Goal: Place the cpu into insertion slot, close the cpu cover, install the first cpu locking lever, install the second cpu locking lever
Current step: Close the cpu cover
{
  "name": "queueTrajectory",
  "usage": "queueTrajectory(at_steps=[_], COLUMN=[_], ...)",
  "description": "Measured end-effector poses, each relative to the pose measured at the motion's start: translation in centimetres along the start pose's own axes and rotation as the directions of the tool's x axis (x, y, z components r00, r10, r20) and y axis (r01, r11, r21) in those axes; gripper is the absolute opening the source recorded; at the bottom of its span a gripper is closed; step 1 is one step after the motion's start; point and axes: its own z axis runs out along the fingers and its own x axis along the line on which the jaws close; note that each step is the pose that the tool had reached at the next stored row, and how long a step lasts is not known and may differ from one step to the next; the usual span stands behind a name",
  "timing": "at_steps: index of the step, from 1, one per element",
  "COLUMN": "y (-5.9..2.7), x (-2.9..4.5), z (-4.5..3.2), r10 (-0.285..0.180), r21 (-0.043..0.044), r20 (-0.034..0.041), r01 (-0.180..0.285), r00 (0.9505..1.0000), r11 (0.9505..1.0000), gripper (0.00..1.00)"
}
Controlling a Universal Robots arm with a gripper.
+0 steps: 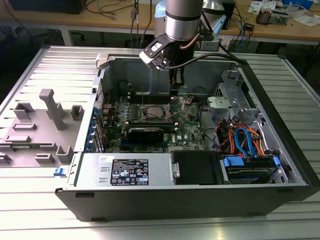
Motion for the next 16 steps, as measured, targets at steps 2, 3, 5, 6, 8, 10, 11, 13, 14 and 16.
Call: queueTrajectory(at_steps=[2, 3, 5, 6, 8, 10, 11, 13, 14, 16], y=[0.00, 0.01, 0.09, 0.14, 0.26, 0.41, 0.46, 0.57, 0.57, 0.58], x=[0.00, 0.00, 0.00, 0.00, 0.00, 0.00, 0.00, 0.00, 0.00, 0.00], z=[0.00, 0.00, 0.03, 0.04, 0.07, 0.12, 0.14, 0.23, 0.23, 0.25], r10=[0.000, 0.000, 0.000, 0.000, 0.000, 0.000, 0.000, 0.000, 0.000, 0.000], r21=[0.0000, 0.0000, 0.0000, 0.0000, 0.0000, -0.0001, -0.0001, 0.0000, 0.0001, 0.0000], r20=[0.0000, 0.0001, 0.0001, 0.0000, 0.0000, 0.0000, -0.0001, 0.0005, 0.0006, 0.0004], r01=[0.000, 0.000, 0.000, 0.000, 0.000, 0.000, 0.000, 0.000, 0.000, 0.000], r00=[1.0000, 1.0000, 1.0000, 1.0000, 1.0000, 1.0000, 1.0000, 1.0000, 1.0000, 1.0000], r11=[1.0000, 1.0000, 1.0000, 1.0000, 1.0000, 1.0000, 1.0000, 1.0000, 1.0000, 1.0000], gripper=[0.11, 0.11, 0.11, 0.11, 0.11, 0.11, 0.11, 0.11, 0.11, 0.11])
